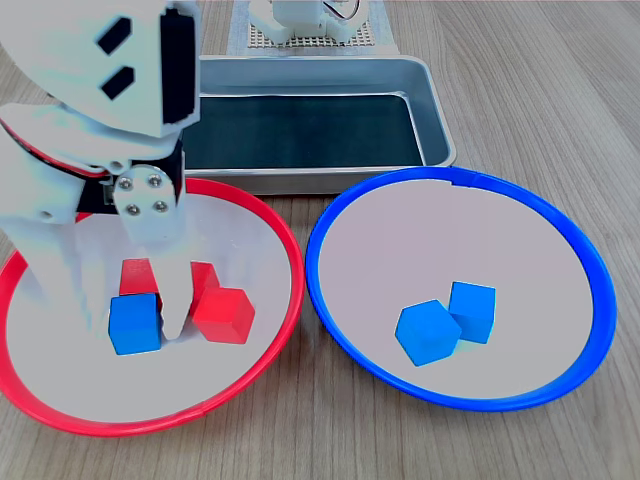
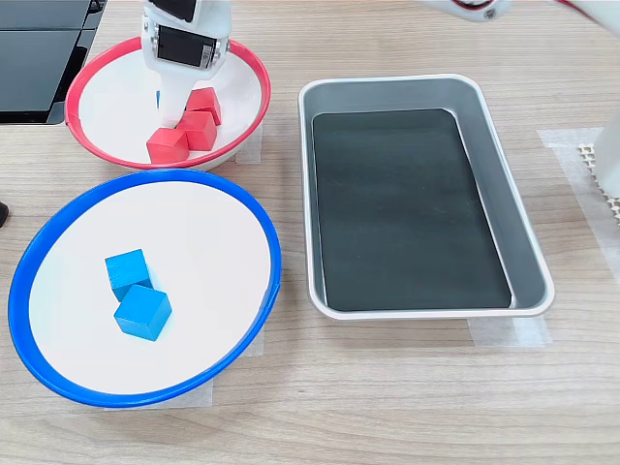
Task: Relocate any misplaced blocks to their matching dishes.
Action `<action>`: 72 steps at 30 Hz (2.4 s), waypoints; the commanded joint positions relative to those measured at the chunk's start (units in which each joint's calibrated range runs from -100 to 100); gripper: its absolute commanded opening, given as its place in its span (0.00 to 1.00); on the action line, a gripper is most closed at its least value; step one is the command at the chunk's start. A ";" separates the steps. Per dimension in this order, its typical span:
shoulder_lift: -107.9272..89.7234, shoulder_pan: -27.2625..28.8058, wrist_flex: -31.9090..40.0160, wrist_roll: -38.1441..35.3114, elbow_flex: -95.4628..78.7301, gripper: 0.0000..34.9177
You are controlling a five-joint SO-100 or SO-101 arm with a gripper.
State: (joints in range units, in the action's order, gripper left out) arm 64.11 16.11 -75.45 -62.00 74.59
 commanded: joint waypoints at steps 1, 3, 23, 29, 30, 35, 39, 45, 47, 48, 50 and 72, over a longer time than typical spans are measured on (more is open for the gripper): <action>-0.27 -0.34 0.21 -0.15 2.19 0.43; 0.07 -0.34 0.21 -0.10 2.19 0.42; 1.61 -1.47 -0.28 0.68 3.01 0.01; -0.02 -1.75 -1.60 1.47 2.38 0.01; -0.87 -1.85 -1.85 1.66 1.83 0.01; -9.31 -2.41 -2.43 2.78 -5.00 0.01; -17.67 -3.07 -1.69 3.47 -12.73 0.01; -30.97 -5.71 5.58 6.25 -28.57 0.01; -34.81 -7.31 8.47 7.77 -34.49 0.01; -36.26 -8.15 9.13 8.64 -36.68 0.01; -38.82 -9.94 9.79 10.50 -40.95 0.01; -43.17 -24.25 20.35 28.42 -64.71 0.01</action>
State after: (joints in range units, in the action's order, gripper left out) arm 20.55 -6.73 -55.22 -33.92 8.71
